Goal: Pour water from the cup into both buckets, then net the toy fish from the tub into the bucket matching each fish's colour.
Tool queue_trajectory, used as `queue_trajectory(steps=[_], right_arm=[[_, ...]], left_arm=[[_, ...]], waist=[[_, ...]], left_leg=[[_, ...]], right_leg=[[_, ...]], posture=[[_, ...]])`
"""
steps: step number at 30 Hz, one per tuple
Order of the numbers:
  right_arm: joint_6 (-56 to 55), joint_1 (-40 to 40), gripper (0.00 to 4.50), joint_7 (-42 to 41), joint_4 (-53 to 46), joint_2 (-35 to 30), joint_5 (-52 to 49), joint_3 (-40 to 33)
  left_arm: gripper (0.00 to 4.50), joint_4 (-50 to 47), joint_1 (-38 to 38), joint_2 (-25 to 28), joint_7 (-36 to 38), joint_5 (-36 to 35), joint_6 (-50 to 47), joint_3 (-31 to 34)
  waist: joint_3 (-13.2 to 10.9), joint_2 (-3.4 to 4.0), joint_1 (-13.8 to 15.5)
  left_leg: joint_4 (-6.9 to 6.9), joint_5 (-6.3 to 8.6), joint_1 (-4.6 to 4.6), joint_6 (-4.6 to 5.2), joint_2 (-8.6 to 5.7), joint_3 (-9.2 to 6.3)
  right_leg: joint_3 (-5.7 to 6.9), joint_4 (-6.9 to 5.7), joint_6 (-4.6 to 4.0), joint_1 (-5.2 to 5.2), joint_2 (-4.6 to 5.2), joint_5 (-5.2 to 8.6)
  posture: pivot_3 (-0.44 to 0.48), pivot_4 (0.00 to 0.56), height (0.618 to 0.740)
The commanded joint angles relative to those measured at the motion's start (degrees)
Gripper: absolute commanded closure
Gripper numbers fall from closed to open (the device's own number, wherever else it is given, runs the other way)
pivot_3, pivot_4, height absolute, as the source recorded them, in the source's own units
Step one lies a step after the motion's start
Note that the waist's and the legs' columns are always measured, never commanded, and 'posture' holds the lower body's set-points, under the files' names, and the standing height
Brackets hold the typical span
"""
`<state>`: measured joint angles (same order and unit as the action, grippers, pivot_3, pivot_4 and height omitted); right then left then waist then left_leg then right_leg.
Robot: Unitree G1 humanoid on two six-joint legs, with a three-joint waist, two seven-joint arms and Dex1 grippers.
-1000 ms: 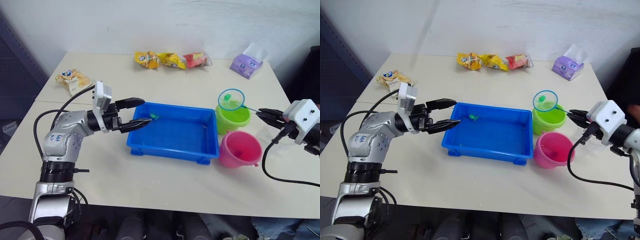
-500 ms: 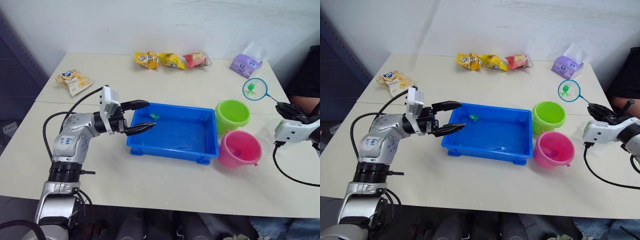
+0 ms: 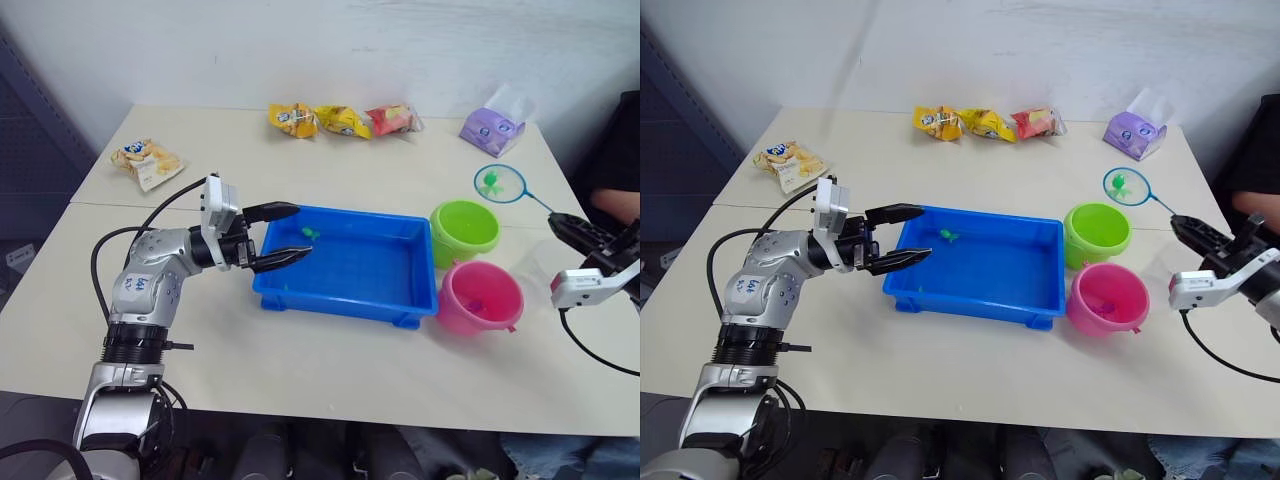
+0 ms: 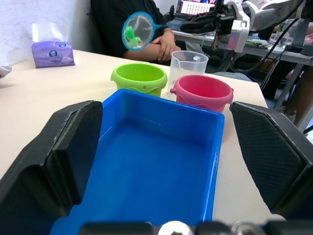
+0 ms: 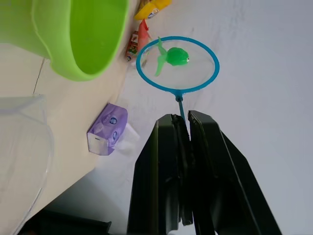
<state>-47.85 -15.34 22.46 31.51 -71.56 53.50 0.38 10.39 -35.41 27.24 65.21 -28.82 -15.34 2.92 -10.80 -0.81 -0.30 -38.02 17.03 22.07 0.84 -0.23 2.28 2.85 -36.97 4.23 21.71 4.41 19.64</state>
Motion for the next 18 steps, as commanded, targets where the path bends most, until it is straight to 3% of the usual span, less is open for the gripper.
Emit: queue_trajectory(steps=[1, 12, 16, 18], right_arm=[[0.81, 0.00, 4.50, 3.33, 0.34, -1.48, 1.53, 1.51], [7.17, -0.32, 4.50, 8.26, -1.74, -2.31, 0.41, 0.29], [6.30, 0.35, 4.50, 6.16, 1.21, -0.73, 2.24, 5.18], [6.53, 1.26, 4.50, 7.76, -0.32, -1.94, 1.58, 3.91]], left_arm=[[0.01, 0.72, -1.13, -0.41, 0.63, -0.06, 1.62, 0.51], [0.01, 4.64, -2.37, -0.82, 2.26, 0.86, 4.63, 0.41], [0.01, 5.38, -2.23, -1.28, 2.41, 1.04, 5.40, 0.38], [0.01, 4.67, -1.73, -1.36, 2.69, 1.29, 5.77, -0.08]], waist=[[0.00, 0.00, -0.02], [0.00, 0.00, 0.03], [0.00, 0.00, 0.06], [0.00, 0.00, 0.06]], left_leg=[[0.00, 0.00, 0.00, 0.00, 0.00, 0.00], [0.00, 0.00, 0.00, 0.00, 0.00, 0.01], [0.00, 0.00, 0.00, 0.00, 0.00, 0.01], [0.00, 0.00, 0.01, 0.00, 0.00, 0.01]], right_leg=[[0.00, 0.00, 0.00, 0.00, 0.00, 0.00], [0.00, 0.00, 0.00, 0.00, -0.01, 0.00], [0.01, 0.00, 0.00, -0.01, -0.01, 0.00], [0.01, 0.01, 0.00, -0.01, -0.01, 0.00]], posture=[[0.000, 0.150, 0.740], [0.000, 0.150, 0.740], [0.000, 0.150, 0.740], [0.000, 0.150, 0.740]])
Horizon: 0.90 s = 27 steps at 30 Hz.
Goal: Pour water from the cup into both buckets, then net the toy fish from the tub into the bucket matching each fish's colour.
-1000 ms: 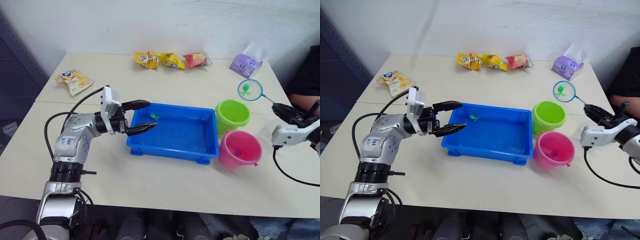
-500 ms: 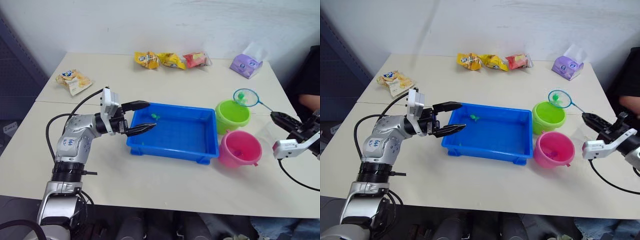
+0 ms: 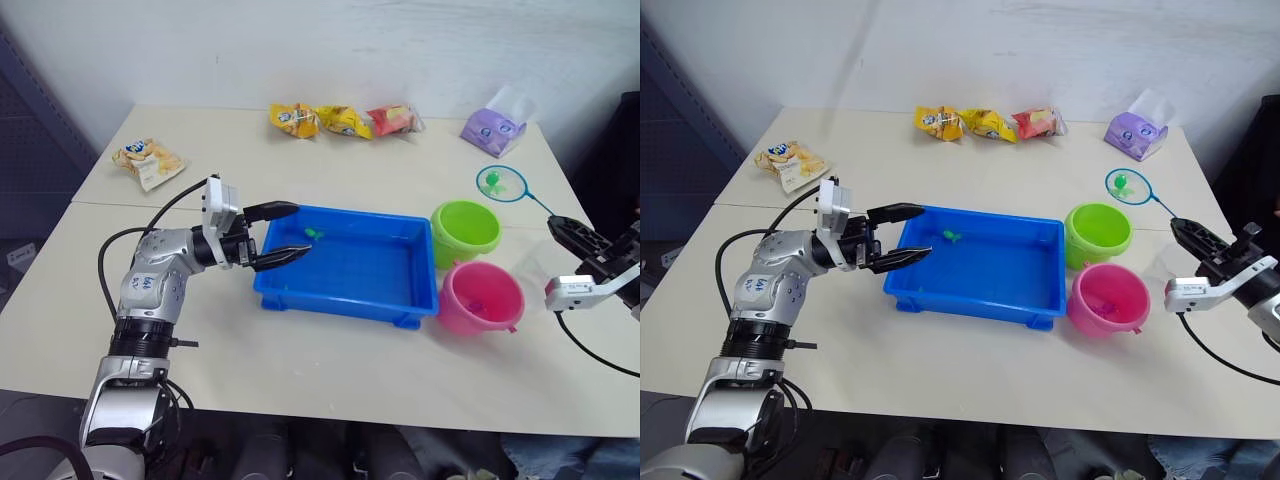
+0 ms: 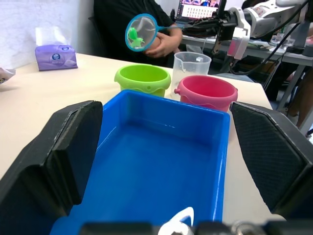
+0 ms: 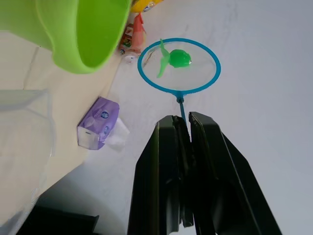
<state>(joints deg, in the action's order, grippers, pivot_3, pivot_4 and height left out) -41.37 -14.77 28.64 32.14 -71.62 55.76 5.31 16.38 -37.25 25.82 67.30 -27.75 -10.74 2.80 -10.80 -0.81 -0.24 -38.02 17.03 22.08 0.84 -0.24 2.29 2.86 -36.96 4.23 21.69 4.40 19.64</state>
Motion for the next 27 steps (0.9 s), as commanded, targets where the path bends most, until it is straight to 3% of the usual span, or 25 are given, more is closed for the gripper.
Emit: queue_trajectory(steps=[1, 5, 13, 18, 20, 22, 25, 27], right_arm=[[0.67, 0.60, 4.50, 2.23, -2.60, -2.98, -2.04, -3.18], [1.44, 0.74, 4.50, 2.63, -5.98, -4.74, -4.35, -6.74], [3.27, 1.73, 4.50, 1.12, -6.02, -1.37, -4.40, -4.90], [-0.90, 1.86, 4.50, -4.75, -5.47, 0.03, -12.41, -5.29], [-5.35, 1.40, 4.50, -13.29, -5.84, 0.86, -23.80, -5.07], [-7.07, 1.73, 4.50, -27.44, -9.33, 1.98, -42.21, -2.25], [2.19, 4.35, 4.50, -50.26, -22.22, 4.41, -70.91, 1.24], [7.73, 3.90, 4.50, -57.77, -27.98, 5.67, -77.62, 1.61]], left_arm=[[0.01, -1.96, 0.34, -0.02, 0.31, 0.01, 0.94, 0.21], [0.01, -1.43, 0.20, 0.07, 0.44, 0.13, 1.00, 0.39], [0.01, -3.03, 0.41, -0.33, -0.41, 0.04, 0.19, 0.07], [0.01, -4.75, 0.59, 0.60, -1.20, -0.09, -0.93, 0.55], [0.01, -4.62, 1.18, 2.12, -0.59, 0.07, -0.89, 1.19], [0.01, -4.32, 2.12, 4.49, 0.59, 0.07, -0.20, 2.40], [0.01, -3.79, 4.20, 8.28, 3.29, -0.84, 1.31, 4.66], [0.01, -2.96, 5.55, 10.62, 5.00, -0.47, 2.44, 5.51]], waist=[[-0.01, 0.01, 0.02], [0.00, 0.25, -0.19], [0.02, 0.23, 0.01], [0.02, 0.24, -0.03], [0.01, 0.24, -0.31], [0.01, 0.24, -1.04], [-0.07, 0.10, -1.67], [-0.07, 0.10, -1.57]], left_leg=[[0.00, 0.00, 0.00, 0.00, 0.00, 0.00], [-0.01, -0.01, -0.01, 0.02, -0.01, 0.09], [0.00, -0.04, -0.02, -0.03, 0.03, 0.04], [0.00, -0.04, -0.02, -0.03, 0.03, 0.04], [0.00, -0.04, -0.04, -0.03, 0.03, 0.05], [0.00, -0.04, -0.06, -0.03, 0.06, 0.05], [0.03, -0.03, -0.19, -0.02, 0.18, 0.00], [0.03, -0.02, -0.32, -0.01, 0.23, -0.02]], right_leg=[[0.00, 0.00, 0.00, 0.01, 0.00, 0.00], [-0.06, -0.07, 0.01, 0.03, 0.01, 0.00], [-0.05, -0.05, 0.00, 0.00, -0.04, 0.00], [-0.04, -0.06, 0.00, 0.00, -0.04, 0.00], [-0.06, -0.07, 0.00, 0.00, -0.05, 0.00], [-0.05, -0.09, 0.00, 0.00, -0.08, 0.00], [-0.04, -0.07, 0.00, -0.14, -0.17, 0.00], [-0.03, -0.08, 0.00, -0.28, -0.19, 0.00]], posture=[[0.000, 0.150, 0.740], [0.000, 0.150, 0.740], [0.000, 0.150, 0.740], [0.000, 0.150, 0.740], [0.000, 0.150, 0.740], [0.000, 0.150, 0.740], [0.000, 0.150, 0.740], [0.000, 0.150, 0.740]])
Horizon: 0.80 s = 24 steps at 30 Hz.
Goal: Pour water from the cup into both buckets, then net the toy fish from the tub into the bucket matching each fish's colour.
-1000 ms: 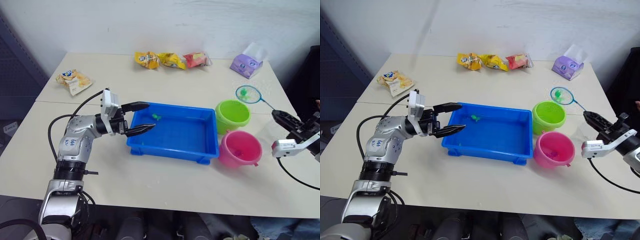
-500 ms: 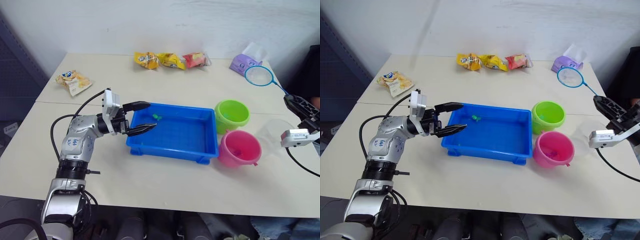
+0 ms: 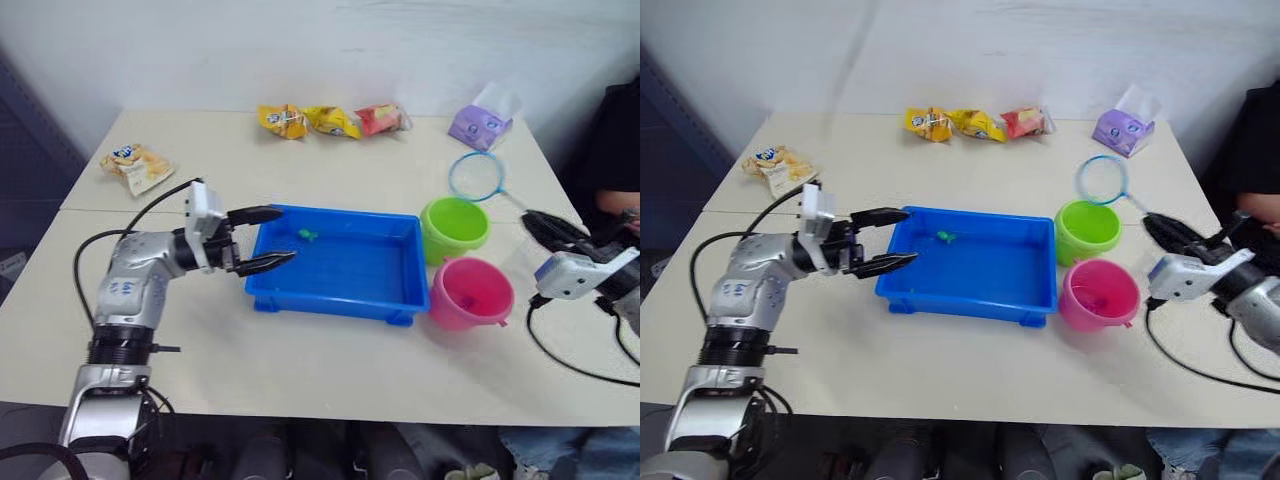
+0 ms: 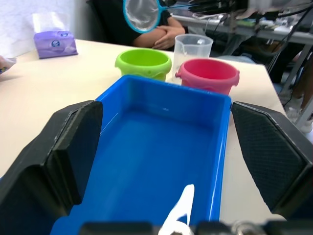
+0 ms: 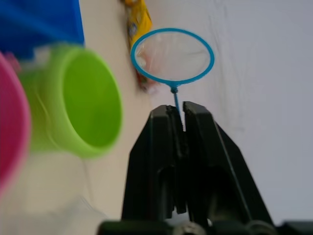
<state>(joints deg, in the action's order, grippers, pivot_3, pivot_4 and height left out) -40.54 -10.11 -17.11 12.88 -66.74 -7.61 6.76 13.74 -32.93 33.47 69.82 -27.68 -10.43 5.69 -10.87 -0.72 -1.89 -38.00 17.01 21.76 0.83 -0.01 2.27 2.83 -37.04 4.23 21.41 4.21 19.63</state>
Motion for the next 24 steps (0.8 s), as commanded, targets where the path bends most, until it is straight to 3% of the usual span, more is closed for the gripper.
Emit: queue_trajectory(steps=[1, 5, 11, 16, 24], right_arm=[[11.84, -1.45, 4.50, -15.34, -11.41, 1.52, -17.21, 0.59], [33.73, -9.86, 4.50, -24.62, -18.81, 6.34, -20.16, 6.72], [48.03, -17.55, 4.50, -29.78, -19.53, 14.12, -13.53, 11.07], [51.43, -27.75, 4.50, -34.56, -11.61, 21.94, -2.26, 17.95], [51.48, -34.84, 4.50, -41.15, -3.32, 29.51, 6.97, 22.31]], left_arm=[[0.01, 0.18, 2.09, 4.41, 3.61, -0.37, 2.65, 3.10], [0.01, 4.70, 4.67, 11.34, 7.03, 0.76, 4.85, 5.87], [0.01, 5.75, 4.57, 15.15, 9.94, 1.56, 4.40, 4.95], [0.01, 4.25, 3.98, 17.76, 12.46, 3.26, 4.13, 2.84], [0.01, 1.22, 4.19, 18.90, 12.88, 4.57, 3.57, 0.97]], waist=[[0.00, 0.01, 0.14], [-0.02, -0.02, 0.20], [-0.01, -0.03, 1.56], [-0.01, -0.04, 1.35], [-0.01, -0.05, 0.85]], left_leg=[[0.00, 0.01, -0.01, 0.02, -0.01, 0.00], [-0.03, 0.08, -0.08, 0.14, -0.04, -0.02], [0.00, 0.20, 0.14, 0.18, -0.15, -0.18], [-0.13, 0.21, 0.51, 0.22, -0.20, -0.14], [-0.17, 0.18, 0.86, 0.22, -0.23, -0.04]], right_leg=[[0.00, -0.03, 0.00, 0.01, 0.04, 0.00], [-0.02, -0.06, -0.01, 0.00, 0.18, 0.00], [0.09, 0.07, -0.13, 0.16, 0.35, 0.07], [0.10, 0.04, -0.08, 0.51, 0.36, 0.04], [0.06, -0.53, -0.09, 0.99, 0.36, 0.04]], posture=[[0.000, 0.150, 0.740], [0.000, 0.150, 0.740], [0.000, 0.150, 0.740], [0.000, 0.150, 0.740], [0.000, 0.150, 0.740]])
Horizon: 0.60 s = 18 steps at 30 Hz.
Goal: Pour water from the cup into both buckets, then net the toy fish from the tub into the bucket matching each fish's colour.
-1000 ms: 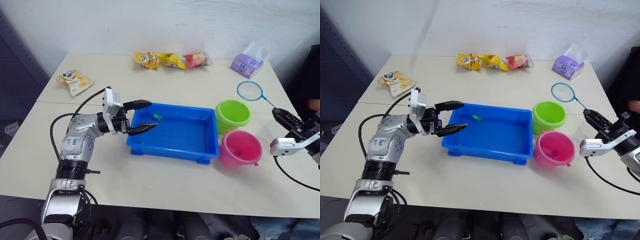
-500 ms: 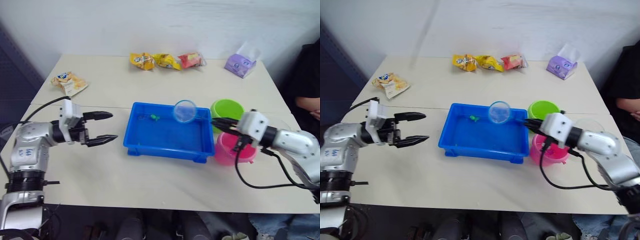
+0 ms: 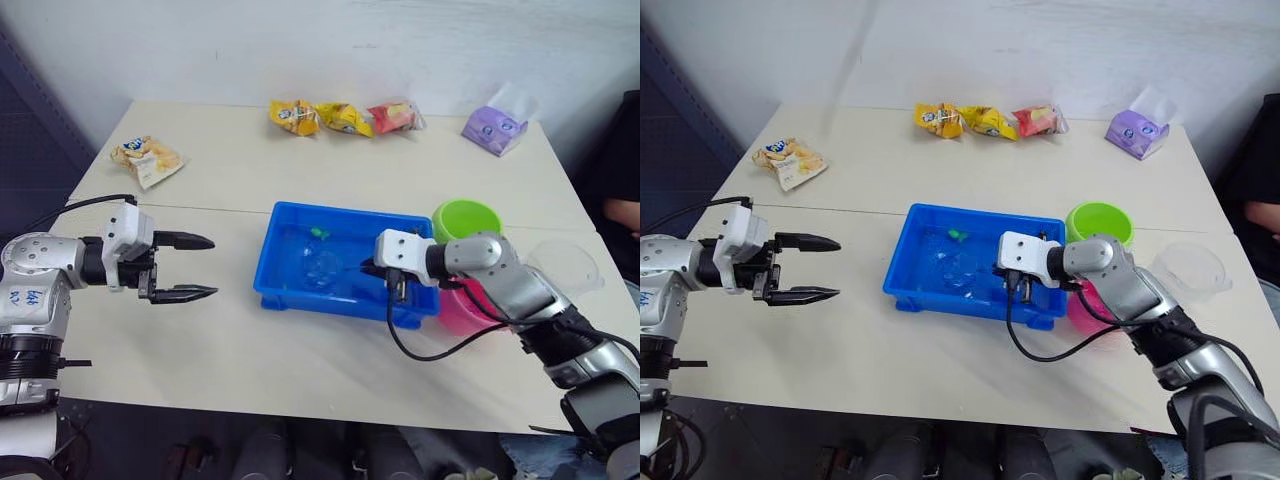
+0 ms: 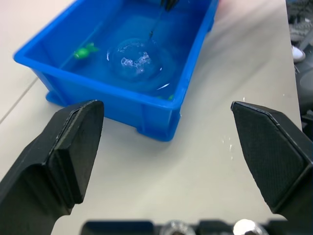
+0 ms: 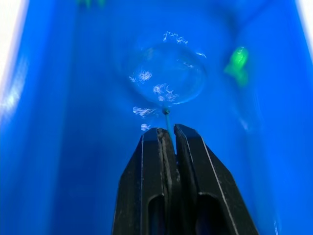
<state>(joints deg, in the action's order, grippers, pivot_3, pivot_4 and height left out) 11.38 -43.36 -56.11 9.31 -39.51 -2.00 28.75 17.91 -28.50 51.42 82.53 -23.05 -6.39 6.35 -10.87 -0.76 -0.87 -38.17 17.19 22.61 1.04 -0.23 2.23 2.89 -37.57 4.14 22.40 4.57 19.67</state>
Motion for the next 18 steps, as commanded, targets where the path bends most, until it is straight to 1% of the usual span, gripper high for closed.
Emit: queue_trajectory(steps=[1, 4, 6, 9, 12, 15, 18], right_arm=[[-0.87, -1.92, 4.50, -3.01, 0.59, 3.43, 1.64, 0.42], [-0.54, -2.43, 4.50, -4.53, 0.79, 7.00, 1.17, -0.62], [3.09, -2.36, 4.50, -5.77, -0.80, 9.21, -1.83, -2.78], [4.15, -2.55, 4.50, -8.83, -1.61, 8.51, -1.40, -2.58], [5.38, -2.55, 4.50, -9.92, -2.03, 8.69, -1.69, -3.42], [6.42, -2.53, 4.50, -10.29, -2.29, 9.60, -2.01, -4.61], [10.12, -1.59, 4.50, -9.27, -3.27, 11.82, -5.44, -7.72]], left_arm=[[0.01, -3.22, -0.14, 0.95, 0.11, -0.12, -0.65, 0.32], [0.01, -3.85, 0.11, 0.90, -0.23, -0.22, -1.15, 0.49], [0.01, -4.29, 0.30, 0.83, -0.49, -0.31, -1.43, 0.60], [0.01, -4.92, 0.65, 0.67, -1.00, -0.55, -1.81, 0.87], [0.01, -5.40, 1.02, 0.39, -1.36, -0.56, -1.99, 0.87], [0.01, -5.62, 1.02, -0.01, -1.84, -0.65, -2.01, 0.75], [0.01, -5.78, 0.78, -0.53, -2.33, -0.78, -2.07, 0.62]], waist=[[0.00, 0.00, -0.41], [0.00, 0.00, -0.89], [0.00, 0.00, -1.04], [0.00, 0.00, -0.84], [0.00, 0.00, -0.78], [0.00, 0.00, -0.77], [0.00, 0.00, -0.93]], left_leg=[[-0.01, -0.01, 0.03, -0.01, 0.00, 0.00], [-0.01, -0.07, 0.06, -0.04, 0.00, -0.01], [-0.01, -0.09, 0.06, -0.06, 0.01, 0.01], [-0.01, -0.11, 0.06, -0.08, 0.02, 0.00], [-0.01, -0.10, 0.06, -0.07, 0.00, 0.00], [0.00, -0.10, 0.06, -0.07, 0.00, -0.01], [0.00, -0.10, 0.06, -0.07, 0.00, 0.00]], right_leg=[[0.00, -0.06, 0.00, 0.05, 0.00, 0.00], [0.01, -0.13, 0.00, 0.09, -0.01, 0.00], [0.00, -0.16, 0.00, 0.12, -0.02, 0.00], [0.00, -0.21, 0.00, 0.15, -0.02, 0.00], [-0.01, -0.19, 0.00, 0.14, 0.00, 0.00], [0.00, -0.19, 0.00, 0.14, -0.01, 0.00], [-0.01, -0.19, 0.00, 0.14, -0.01, 0.00]], posture=[[0.000, 0.150, 0.740], [0.000, 0.150, 0.740], [0.000, 0.150, 0.740], [0.000, 0.150, 0.740], [0.000, 0.150, 0.740], [0.000, 0.150, 0.740], [0.000, 0.150, 0.740]])
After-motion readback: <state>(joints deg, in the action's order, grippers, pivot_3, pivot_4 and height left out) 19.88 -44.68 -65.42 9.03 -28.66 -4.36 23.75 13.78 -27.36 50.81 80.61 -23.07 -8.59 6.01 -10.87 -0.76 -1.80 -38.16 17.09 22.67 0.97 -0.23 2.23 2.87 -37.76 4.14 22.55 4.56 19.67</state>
